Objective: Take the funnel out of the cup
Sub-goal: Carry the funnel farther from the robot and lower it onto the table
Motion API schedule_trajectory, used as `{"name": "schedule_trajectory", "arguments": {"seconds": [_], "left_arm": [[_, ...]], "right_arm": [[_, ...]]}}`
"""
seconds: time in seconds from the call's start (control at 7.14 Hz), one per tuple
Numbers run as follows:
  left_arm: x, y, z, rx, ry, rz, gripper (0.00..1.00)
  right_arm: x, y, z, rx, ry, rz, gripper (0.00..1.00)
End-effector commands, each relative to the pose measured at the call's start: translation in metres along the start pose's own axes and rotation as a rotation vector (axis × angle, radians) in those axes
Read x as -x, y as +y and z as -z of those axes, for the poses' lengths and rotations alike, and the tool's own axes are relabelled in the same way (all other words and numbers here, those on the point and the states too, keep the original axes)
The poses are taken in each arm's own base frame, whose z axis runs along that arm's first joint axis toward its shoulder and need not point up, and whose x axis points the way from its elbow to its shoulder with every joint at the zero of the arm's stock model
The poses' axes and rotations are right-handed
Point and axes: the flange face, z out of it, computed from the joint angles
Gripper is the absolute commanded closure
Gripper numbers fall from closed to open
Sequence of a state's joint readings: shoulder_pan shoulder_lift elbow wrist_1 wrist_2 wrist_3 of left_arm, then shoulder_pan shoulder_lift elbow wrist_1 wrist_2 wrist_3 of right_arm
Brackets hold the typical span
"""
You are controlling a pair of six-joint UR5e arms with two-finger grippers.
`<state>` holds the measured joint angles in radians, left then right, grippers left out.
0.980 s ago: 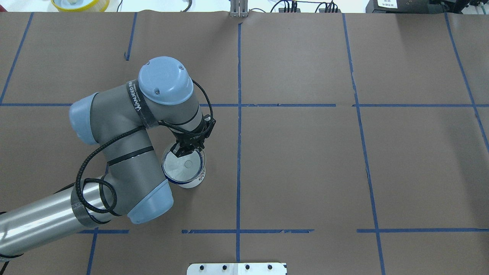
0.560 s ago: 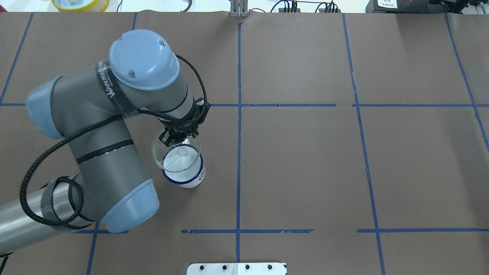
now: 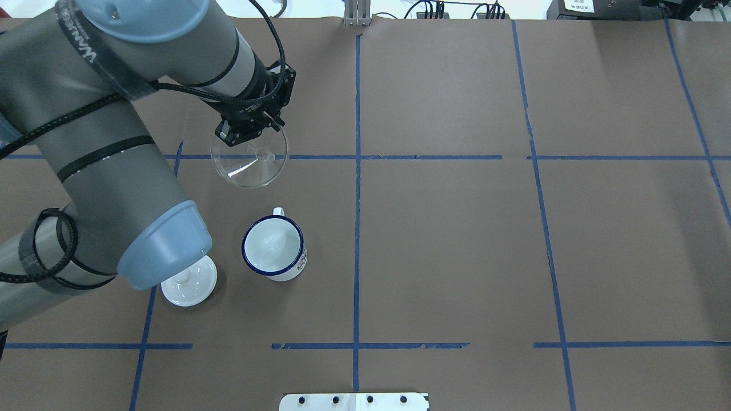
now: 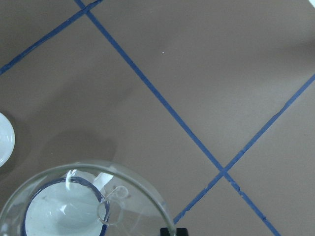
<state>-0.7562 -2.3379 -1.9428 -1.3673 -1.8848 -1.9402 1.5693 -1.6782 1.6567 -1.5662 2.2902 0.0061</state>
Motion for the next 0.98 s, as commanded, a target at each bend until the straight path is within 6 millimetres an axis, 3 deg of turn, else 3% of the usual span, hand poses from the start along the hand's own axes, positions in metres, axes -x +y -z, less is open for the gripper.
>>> {"name": "schedule_trajectory", "arguments": {"seconds": [0.0, 0.14, 0.28, 0.56, 0.7, 0.84], "left_arm": [[-0.007, -0.065, -0.037, -0.001, 0.176, 0.003, 1.00], [-0.014, -0.092, -0.061, -0.013, 0.209, 0.011, 1.00], [-0.013, -0.110, -0.069, -0.006, 0.267, 0.011, 1.00], [0.002, -0.139, -0.124, 0.043, 0.374, 0.076, 1.00], [0.009, -0.153, -0.138, 0.001, 0.422, 0.091, 1.00], [0.028, -0.163, -0.149, -0.014, 0.434, 0.094, 1.00]], "right_arm": [[0.000, 0.000, 0.000, 0.000, 0.000, 0.000, 0.00], [0.000, 0.000, 0.000, 0.000, 0.000, 0.000, 0.00], [0.000, 0.000, -0.001, 0.001, 0.000, -0.001, 0.00], [0.000, 0.000, -0.001, 0.001, 0.000, -0.001, 0.00], [0.000, 0.000, 0.000, 0.000, 0.000, 0.000, 0.00], [0.000, 0.000, 0.000, 0.000, 0.000, 0.000, 0.00]]}}
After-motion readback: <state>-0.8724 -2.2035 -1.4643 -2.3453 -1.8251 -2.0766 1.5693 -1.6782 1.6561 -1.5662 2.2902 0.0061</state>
